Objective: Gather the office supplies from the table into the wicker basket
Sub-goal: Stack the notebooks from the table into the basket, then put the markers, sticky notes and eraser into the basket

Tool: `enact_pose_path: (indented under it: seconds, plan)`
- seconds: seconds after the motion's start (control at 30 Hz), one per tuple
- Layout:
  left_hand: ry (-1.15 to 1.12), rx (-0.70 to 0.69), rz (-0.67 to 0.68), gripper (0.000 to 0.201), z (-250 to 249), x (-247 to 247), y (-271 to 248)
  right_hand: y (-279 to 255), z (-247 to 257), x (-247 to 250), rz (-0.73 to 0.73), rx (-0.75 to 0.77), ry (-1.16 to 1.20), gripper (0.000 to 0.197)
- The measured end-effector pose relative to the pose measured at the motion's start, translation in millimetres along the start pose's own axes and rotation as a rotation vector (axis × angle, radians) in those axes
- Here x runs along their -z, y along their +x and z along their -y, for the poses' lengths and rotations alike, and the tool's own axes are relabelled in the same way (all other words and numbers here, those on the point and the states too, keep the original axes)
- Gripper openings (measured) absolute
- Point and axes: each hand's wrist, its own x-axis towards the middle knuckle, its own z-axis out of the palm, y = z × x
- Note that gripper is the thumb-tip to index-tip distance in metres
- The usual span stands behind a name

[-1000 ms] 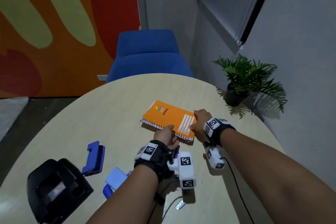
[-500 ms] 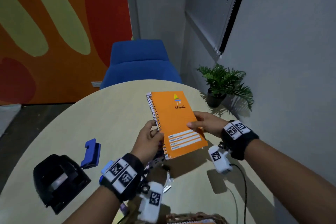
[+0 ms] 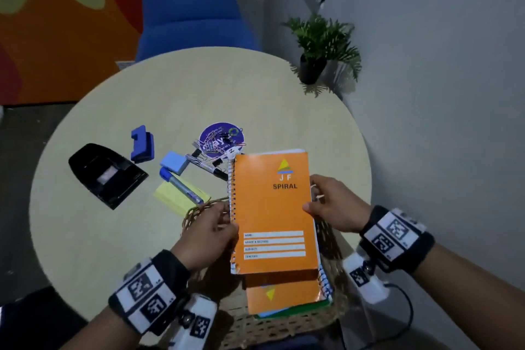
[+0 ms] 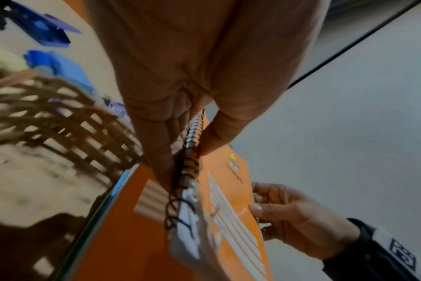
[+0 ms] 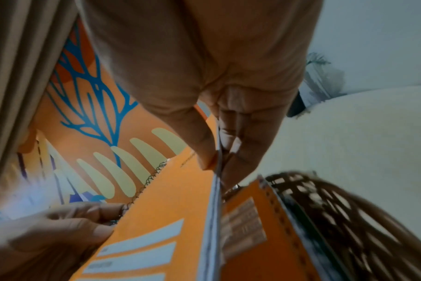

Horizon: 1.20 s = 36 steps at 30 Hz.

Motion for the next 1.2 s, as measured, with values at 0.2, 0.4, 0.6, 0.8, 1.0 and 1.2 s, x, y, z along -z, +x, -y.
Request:
enact_pose_path:
  seconds: [0.2,0.4,0.6,0.8,1.0,1.2]
  plan:
    - [0.437,0.096,0.218,0.019,42,-26,-4,-26,-31,-44,0.058,-0.152,-0.178,0.042]
    - [0.607,0.033,0.118,0.043,40,-27,2,-33,-32,-57,-0.076,-0.185,-0.292,0.077]
    - [0.635,0.067,0.305,0.047,34,-36,3,-35,-25,-76,-0.022,-0.013,-0.595,0.064]
    - [0.73,0.184,0.416,0.03,37,-43,3,-24,-33,-99,0.163,-0.067,-0.827,0.061]
    - [0.701,0.157,0.454,0.032,41,-36,-1,-27,-9,-80,0.231,-0.011,-0.782,0.04]
    - [0.464,-0.017,0.118,0.032,18,8,-6,14,62,-31,0.086,0.042,-0.793,0.036]
